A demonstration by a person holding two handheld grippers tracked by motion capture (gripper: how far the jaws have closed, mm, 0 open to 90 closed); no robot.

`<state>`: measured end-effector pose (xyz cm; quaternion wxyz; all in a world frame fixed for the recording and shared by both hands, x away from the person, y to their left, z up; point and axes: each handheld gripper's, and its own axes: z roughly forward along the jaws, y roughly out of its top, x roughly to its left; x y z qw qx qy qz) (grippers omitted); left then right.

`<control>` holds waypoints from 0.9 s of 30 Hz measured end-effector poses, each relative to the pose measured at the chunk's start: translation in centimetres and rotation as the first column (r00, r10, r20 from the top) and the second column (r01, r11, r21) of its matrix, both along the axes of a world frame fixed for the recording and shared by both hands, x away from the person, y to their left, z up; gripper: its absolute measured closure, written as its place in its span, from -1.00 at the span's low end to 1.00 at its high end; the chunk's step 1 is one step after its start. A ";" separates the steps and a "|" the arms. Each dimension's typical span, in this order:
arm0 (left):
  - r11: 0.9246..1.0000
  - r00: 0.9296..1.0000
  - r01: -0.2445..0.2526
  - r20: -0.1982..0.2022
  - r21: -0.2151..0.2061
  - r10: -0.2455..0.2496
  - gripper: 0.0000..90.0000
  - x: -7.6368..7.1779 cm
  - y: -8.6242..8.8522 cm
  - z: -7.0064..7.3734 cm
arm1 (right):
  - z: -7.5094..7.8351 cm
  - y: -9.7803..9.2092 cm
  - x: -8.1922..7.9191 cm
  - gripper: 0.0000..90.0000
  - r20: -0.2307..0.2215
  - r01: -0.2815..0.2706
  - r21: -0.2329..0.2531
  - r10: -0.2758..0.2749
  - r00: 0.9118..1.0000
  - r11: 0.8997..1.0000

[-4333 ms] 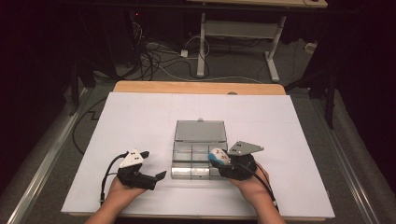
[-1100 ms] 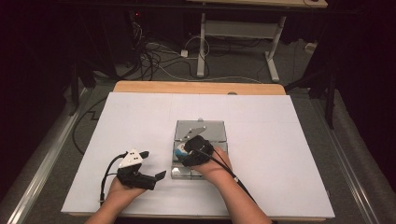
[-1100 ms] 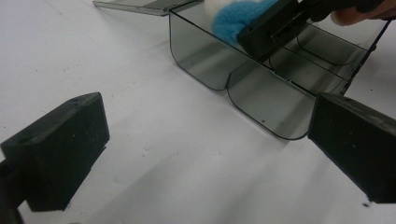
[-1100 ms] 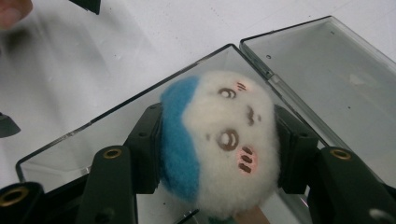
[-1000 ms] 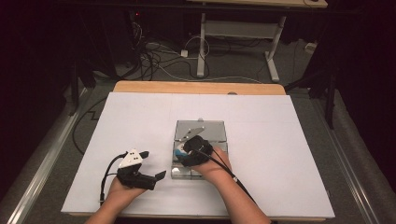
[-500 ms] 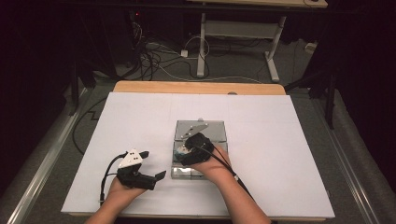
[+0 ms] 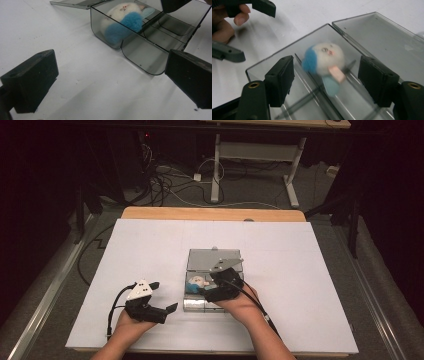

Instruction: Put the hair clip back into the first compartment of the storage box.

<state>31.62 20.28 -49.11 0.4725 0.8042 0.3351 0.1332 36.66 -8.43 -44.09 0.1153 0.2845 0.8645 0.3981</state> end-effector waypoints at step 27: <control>1.000 1.000 0.008 -0.009 -0.007 -0.008 -1.00 0.1 0.1 0.0 | -1.1 -11.1 -3.9 -0.64 0.073 0.171 0.114 -0.180 0.981 0.979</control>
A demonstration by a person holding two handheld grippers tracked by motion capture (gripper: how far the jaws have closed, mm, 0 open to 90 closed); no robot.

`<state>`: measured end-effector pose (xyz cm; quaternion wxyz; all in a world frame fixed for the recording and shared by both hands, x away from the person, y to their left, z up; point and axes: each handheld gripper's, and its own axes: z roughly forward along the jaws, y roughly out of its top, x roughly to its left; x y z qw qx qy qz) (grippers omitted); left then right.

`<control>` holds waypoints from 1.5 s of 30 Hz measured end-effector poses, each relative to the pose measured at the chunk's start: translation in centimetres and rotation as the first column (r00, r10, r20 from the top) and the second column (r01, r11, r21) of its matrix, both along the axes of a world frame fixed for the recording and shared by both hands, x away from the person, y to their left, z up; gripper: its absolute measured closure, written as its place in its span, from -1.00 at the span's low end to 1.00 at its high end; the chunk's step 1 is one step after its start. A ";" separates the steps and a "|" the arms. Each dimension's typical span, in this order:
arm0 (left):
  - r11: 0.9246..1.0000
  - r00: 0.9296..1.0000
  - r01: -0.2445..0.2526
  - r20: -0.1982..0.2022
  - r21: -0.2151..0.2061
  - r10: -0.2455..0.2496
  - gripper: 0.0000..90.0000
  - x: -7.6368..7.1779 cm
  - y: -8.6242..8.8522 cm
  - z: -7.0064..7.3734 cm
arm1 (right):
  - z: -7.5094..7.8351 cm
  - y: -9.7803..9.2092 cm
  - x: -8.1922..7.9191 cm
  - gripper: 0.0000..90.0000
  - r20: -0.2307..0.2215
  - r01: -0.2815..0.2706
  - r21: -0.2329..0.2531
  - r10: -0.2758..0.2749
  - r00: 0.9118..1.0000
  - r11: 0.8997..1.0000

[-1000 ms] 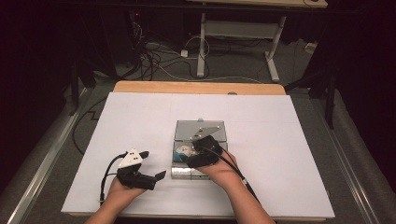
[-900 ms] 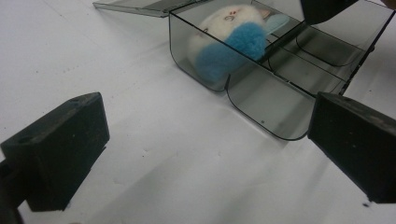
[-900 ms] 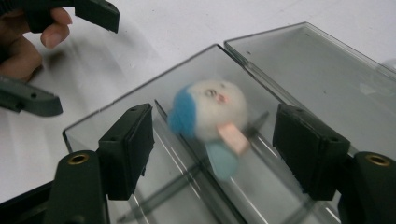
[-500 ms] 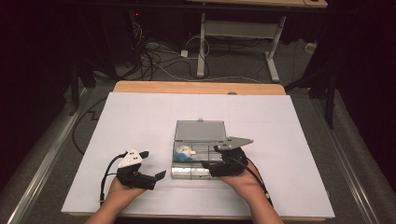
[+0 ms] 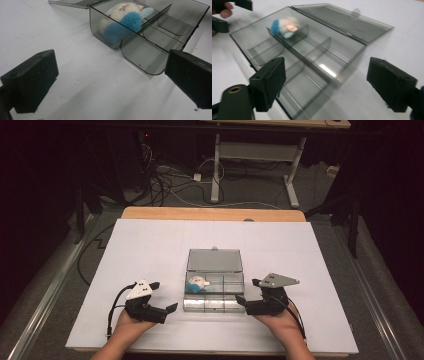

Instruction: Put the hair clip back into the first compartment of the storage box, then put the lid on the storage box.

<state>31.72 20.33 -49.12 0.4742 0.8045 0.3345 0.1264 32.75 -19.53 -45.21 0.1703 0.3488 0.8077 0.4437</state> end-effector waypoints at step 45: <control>0.993 0.993 -0.104 -0.064 -0.047 0.101 -1.00 1.8 0.9 0.5 | -2.5 -4.5 0.5 -0.99 0.009 0.153 -0.022 -0.152 0.988 0.988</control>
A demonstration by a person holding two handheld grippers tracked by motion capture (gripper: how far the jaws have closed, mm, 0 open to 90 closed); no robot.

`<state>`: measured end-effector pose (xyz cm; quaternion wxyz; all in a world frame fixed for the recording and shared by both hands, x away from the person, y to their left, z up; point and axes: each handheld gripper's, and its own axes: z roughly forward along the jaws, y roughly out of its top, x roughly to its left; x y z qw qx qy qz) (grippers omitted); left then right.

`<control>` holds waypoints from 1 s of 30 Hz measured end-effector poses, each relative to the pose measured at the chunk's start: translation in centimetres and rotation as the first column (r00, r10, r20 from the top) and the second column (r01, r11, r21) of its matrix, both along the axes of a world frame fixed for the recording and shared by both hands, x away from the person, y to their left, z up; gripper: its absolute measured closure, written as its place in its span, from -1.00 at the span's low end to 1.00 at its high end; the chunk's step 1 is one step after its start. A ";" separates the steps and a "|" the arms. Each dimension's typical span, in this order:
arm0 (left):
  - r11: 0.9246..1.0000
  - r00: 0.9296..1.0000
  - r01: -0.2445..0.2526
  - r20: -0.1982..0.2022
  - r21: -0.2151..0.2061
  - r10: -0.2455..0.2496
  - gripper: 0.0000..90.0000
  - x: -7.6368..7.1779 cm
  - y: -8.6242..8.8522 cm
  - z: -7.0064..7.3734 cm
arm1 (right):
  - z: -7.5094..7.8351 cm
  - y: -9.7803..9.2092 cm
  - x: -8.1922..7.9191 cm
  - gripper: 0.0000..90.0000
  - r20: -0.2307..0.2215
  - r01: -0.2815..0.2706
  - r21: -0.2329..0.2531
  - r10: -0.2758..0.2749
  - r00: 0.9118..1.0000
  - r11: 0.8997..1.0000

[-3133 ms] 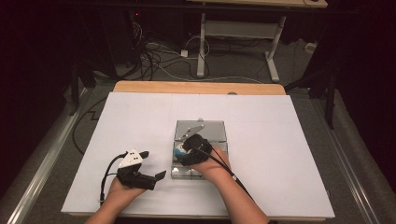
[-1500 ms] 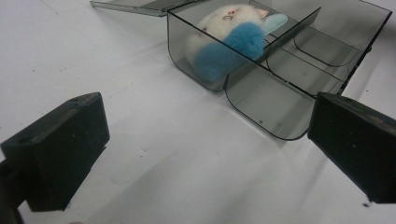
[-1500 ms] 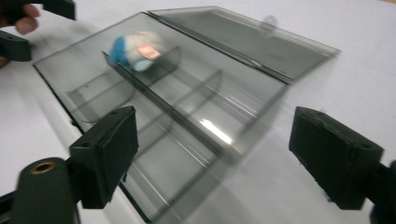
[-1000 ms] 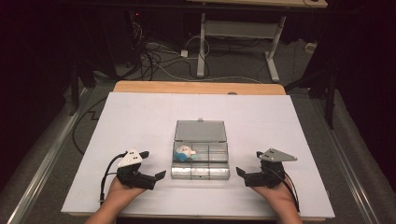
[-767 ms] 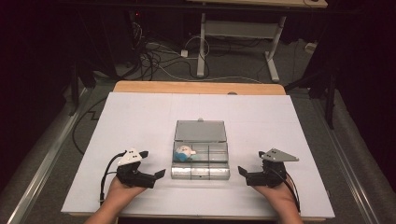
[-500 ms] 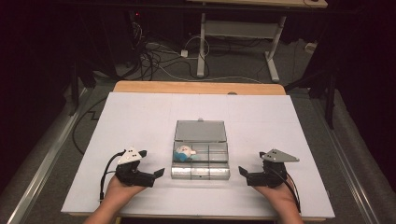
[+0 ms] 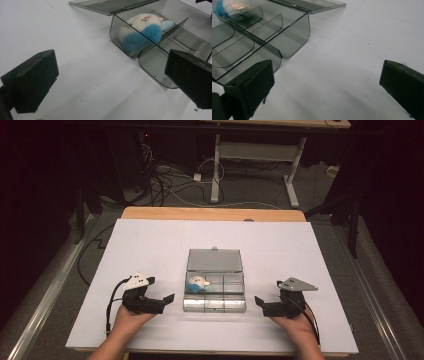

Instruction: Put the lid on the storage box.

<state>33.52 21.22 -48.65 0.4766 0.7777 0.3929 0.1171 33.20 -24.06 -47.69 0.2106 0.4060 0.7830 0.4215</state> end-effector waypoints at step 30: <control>1.000 1.000 0.000 -0.027 0.008 0.000 -1.00 8.1 -2.9 2.2 | 2.5 4.3 7.4 -0.99 -0.009 0.007 0.055 -0.006 1.000 0.998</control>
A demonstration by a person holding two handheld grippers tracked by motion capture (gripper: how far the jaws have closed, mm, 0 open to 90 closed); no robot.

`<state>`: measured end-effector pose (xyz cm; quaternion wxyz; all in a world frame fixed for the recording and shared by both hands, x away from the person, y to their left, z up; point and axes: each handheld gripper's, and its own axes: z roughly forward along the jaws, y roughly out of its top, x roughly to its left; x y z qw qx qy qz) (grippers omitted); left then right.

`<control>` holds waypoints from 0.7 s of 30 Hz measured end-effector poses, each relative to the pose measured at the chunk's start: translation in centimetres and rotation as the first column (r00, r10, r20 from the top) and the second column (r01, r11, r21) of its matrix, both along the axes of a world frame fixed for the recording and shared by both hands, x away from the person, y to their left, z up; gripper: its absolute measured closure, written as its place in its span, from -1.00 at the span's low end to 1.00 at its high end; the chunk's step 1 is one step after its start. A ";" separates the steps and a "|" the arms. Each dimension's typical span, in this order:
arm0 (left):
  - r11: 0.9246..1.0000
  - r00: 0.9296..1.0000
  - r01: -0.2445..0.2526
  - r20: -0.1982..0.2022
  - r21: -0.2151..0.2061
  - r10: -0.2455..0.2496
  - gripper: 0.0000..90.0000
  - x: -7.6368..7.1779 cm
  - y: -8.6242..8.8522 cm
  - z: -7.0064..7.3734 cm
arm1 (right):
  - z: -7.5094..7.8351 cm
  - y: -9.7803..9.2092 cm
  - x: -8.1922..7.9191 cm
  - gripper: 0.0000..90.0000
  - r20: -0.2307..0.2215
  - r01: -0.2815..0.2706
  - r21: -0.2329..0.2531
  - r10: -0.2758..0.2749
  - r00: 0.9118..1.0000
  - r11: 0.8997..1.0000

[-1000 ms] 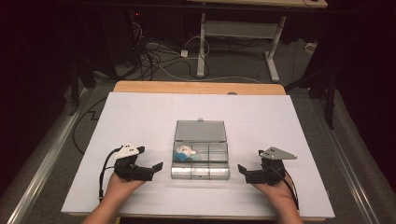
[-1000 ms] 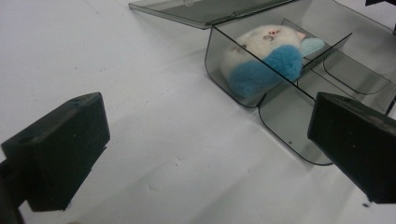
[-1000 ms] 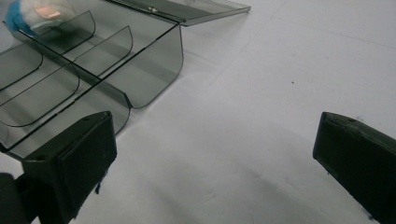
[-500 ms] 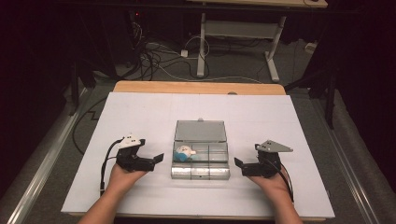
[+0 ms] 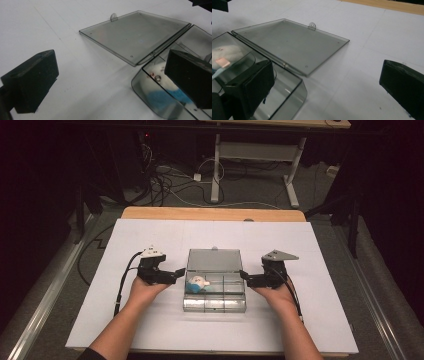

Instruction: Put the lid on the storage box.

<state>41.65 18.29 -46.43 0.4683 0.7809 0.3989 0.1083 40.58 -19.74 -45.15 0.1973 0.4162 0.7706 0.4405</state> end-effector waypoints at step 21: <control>1.000 0.997 0.014 -0.076 0.001 -0.014 -1.00 3.9 -3.5 -0.9 | -1.3 2.9 4.5 -0.92 -0.105 -0.005 0.028 0.008 0.994 1.000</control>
